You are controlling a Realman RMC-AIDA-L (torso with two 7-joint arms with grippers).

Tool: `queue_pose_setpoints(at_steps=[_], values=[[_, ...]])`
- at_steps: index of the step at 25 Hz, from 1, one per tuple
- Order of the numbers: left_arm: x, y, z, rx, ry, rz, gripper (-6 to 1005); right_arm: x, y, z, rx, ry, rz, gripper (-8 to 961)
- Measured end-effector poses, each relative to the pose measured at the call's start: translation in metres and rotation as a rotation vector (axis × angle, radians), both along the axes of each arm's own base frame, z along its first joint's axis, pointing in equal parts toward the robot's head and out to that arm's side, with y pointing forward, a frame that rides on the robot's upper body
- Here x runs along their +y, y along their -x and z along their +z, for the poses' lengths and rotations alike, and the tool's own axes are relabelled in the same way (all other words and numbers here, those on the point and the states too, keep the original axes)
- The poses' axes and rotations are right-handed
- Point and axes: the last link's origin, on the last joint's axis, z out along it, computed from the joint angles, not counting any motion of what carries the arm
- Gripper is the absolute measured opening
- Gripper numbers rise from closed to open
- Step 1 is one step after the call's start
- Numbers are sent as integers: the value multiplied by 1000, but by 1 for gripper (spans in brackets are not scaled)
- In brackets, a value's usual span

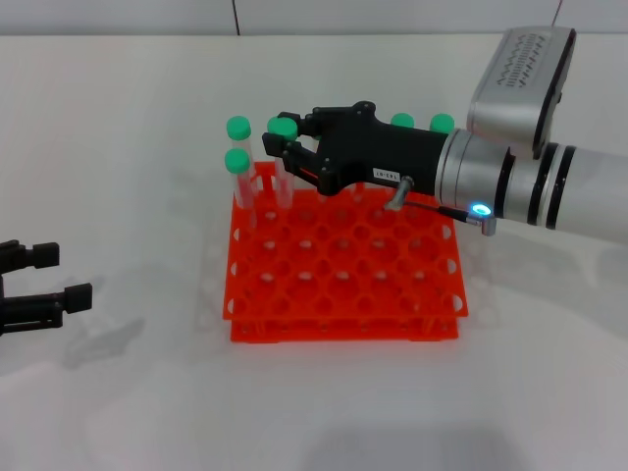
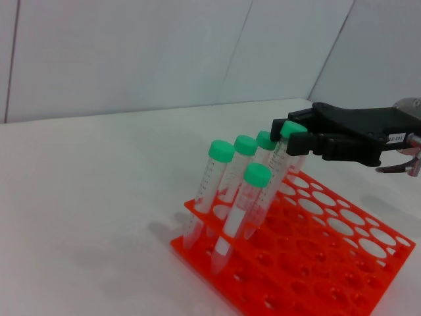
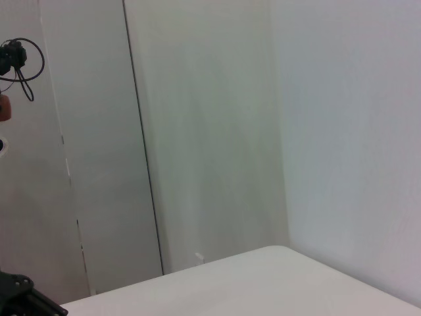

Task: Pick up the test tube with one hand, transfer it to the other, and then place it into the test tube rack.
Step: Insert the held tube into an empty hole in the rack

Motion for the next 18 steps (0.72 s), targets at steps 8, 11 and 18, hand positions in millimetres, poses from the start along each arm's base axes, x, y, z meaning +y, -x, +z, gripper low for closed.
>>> queue_pose_setpoints(at_steps=[8, 11, 18], values=[[0, 0, 0, 1, 0, -1, 888, 1, 1, -1, 1, 14, -13, 265], [0, 0, 0, 1, 0, -1, 888, 1, 1, -1, 0, 13, -13, 265], [0, 0, 0, 1, 0, -1, 888, 3, 1, -1, -9, 3, -21, 266]])
